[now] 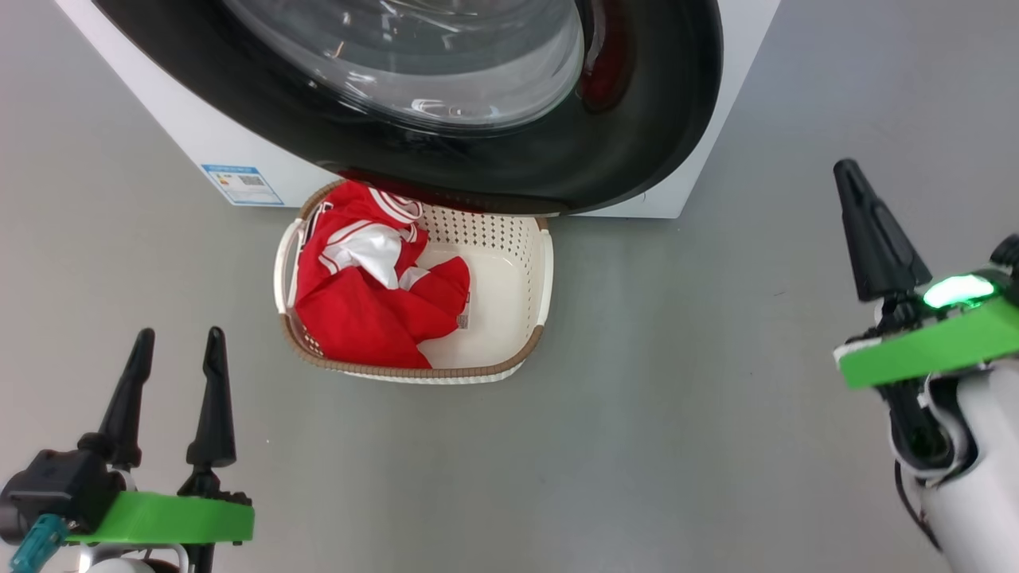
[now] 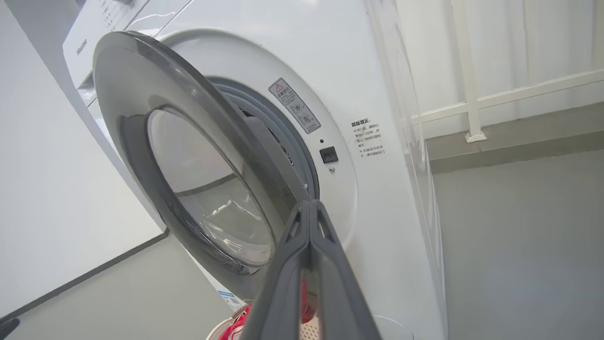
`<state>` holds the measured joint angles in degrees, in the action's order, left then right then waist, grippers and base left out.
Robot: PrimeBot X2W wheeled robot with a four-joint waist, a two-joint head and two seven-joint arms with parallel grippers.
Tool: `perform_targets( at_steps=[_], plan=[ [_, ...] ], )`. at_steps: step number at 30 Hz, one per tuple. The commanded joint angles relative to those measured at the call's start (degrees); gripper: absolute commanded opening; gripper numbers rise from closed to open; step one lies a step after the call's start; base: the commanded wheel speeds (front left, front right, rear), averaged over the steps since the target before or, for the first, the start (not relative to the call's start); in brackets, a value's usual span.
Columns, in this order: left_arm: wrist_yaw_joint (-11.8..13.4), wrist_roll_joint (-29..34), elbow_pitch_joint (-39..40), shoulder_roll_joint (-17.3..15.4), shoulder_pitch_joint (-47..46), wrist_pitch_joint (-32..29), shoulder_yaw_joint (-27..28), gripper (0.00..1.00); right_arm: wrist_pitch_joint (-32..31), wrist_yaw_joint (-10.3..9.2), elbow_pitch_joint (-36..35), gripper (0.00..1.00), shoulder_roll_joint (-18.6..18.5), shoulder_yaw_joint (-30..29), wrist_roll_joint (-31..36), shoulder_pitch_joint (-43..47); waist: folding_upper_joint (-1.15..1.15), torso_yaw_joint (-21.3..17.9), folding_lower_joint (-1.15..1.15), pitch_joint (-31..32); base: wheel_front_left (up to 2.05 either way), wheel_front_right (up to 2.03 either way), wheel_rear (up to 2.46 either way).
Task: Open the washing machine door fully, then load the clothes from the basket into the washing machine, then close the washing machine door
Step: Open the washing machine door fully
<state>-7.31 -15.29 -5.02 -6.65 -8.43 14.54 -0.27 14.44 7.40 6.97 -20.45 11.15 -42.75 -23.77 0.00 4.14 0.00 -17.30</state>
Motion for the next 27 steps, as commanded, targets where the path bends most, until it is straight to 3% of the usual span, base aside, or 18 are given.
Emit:
perform_targets(
  at_steps=[1,15,27],
  plan=[
    [-0.18,0.33,1.37,-1.39,-0.56,0.46,2.0,1.0,-0.92,0.09,-0.12,0.0,-1.58,1.64,-3.05,-1.99,0.0,0.02,0.0,-0.14,0.0,0.0,0.0],
    [-0.18,0.19,1.72,-1.52,-1.35,0.46,2.06,1.0,-14.42,0.09,7.67,0.0,-5.19,3.64,-29.5,-15.45,0.0,0.76,0.0,-2.0,0.0,0.0,0.0],
    [-0.18,0.08,1.87,-1.36,-2.16,0.46,1.96,1.0,-27.19,0.09,14.95,0.0,-5.57,3.32,-42.58,-24.99,0.0,1.64,0.0,-3.94,0.0,0.0,0.0]
  ],
)
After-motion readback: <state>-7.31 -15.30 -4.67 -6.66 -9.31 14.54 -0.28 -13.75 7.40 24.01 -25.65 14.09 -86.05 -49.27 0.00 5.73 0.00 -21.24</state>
